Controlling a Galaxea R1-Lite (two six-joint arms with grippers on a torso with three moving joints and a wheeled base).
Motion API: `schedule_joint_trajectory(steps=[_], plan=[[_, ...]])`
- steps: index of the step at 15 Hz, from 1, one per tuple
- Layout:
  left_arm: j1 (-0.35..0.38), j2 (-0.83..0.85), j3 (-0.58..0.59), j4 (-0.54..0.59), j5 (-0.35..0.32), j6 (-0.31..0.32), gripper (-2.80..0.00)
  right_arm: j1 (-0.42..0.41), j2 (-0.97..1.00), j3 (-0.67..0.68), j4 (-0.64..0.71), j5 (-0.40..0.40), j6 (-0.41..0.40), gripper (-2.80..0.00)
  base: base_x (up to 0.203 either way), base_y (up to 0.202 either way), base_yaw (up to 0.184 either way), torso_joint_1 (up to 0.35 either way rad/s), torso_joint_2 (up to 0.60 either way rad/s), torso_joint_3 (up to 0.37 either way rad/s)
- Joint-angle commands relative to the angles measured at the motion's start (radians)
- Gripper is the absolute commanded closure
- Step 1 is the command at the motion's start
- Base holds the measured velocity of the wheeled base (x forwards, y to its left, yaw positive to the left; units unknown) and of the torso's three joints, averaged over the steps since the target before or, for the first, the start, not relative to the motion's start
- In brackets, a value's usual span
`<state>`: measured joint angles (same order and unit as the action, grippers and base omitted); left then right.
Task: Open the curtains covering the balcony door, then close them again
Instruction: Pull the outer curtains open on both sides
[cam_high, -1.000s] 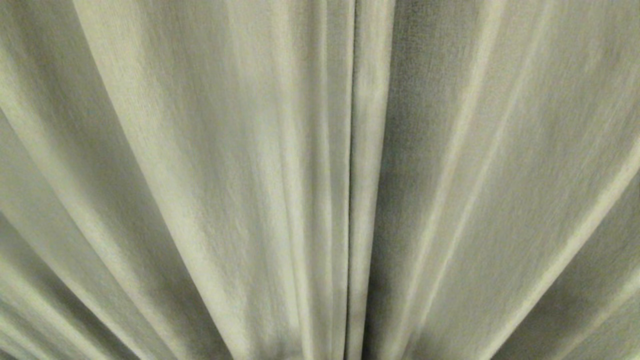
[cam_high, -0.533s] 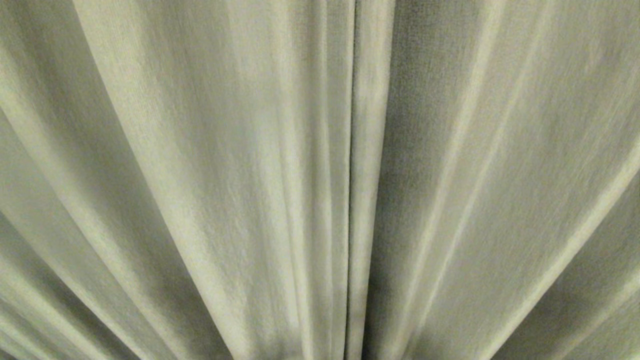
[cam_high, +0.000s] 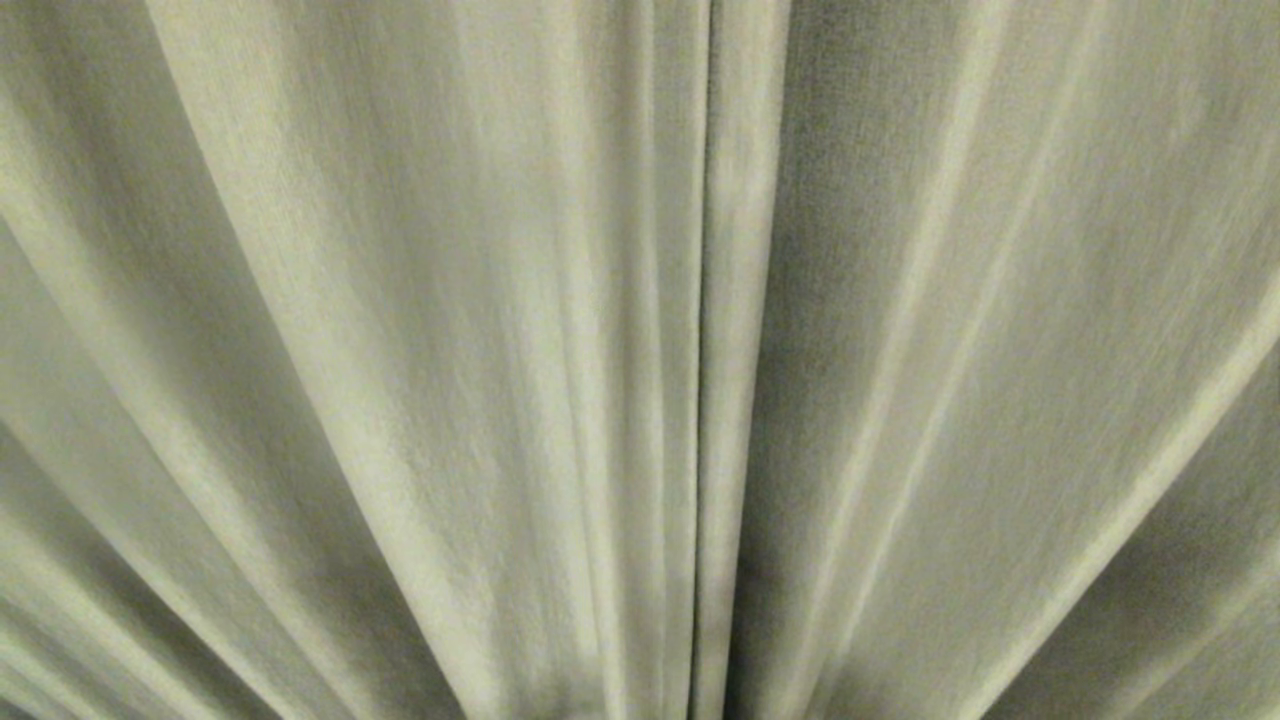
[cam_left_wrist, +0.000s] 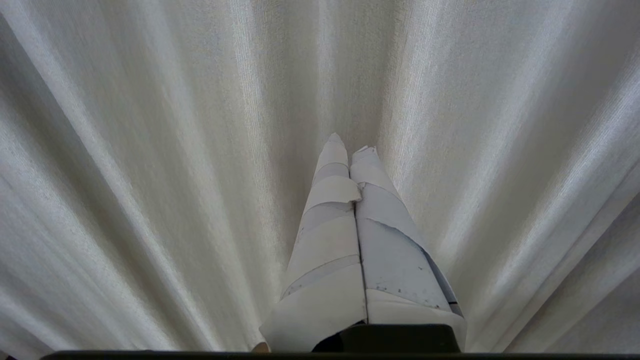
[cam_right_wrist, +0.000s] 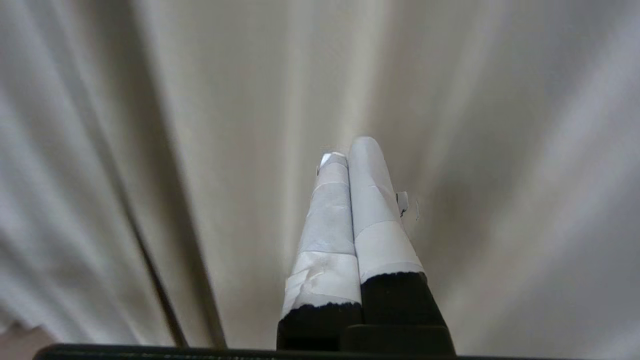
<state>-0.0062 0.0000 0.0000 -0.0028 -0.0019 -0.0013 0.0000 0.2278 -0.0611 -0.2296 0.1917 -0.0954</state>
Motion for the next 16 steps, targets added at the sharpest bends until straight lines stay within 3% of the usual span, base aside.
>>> schedule_joint_trajectory(steps=[1, 3, 4, 6, 8, 12, 16], plan=[[0.0, 0.0, 0.0, 0.0, -0.001, 0.0, 0.0, -0.002, 0.218, -0.063, -0.087, 0.09, -0.021, 0.0, 0.0, 0.0, 0.0, 0.0, 0.0, 0.0], [0.0, 0.0, 0.0, 0.0, -0.001, 0.0, 0.0, -0.023, 0.357, -0.17, -0.123, 0.126, -0.034, 0.0, 0.0, 0.0, 0.0, 0.0, 0.0, 0.0], [0.0, 0.0, 0.0, 0.0, -0.001, 0.0, 0.0, -0.061, 0.415, -0.239, -0.133, 0.135, -0.035, -2.72, 0.0, 0.0, 0.0, 0.0, 0.0, 0.0], [0.0, 0.0, 0.0, 0.0, -0.001, 0.0, 0.0, -0.17, 0.476, -0.332, -0.134, 0.147, -0.029, -2.8, 0.0, 0.0, 0.0, 0.0, 0.0, 0.0], [0.0, 0.0, 0.0, 0.0, -0.001, 0.0, 0.0, -0.203, 0.522, -0.394, -0.133, 0.15, -0.027, -2.8, 0.0, 0.0, 0.0, 0.0, 0.0, 0.0], [0.0, 0.0, 0.0, 0.0, 0.0, 0.0, 0.0, -0.209, 0.633, -0.516, -0.143, 0.147, -0.026, -2.8, 0.0, 0.0, 0.0, 0.0, 0.0, 0.0], [0.0, 0.0, 0.0, 0.0, -0.001, 0.0, 0.0, -0.201, 0.706, -0.628, -0.143, 0.173, 0.066, -2.8, 0.0, 0.0, 0.0, 0.0, 0.0, 0.0]])
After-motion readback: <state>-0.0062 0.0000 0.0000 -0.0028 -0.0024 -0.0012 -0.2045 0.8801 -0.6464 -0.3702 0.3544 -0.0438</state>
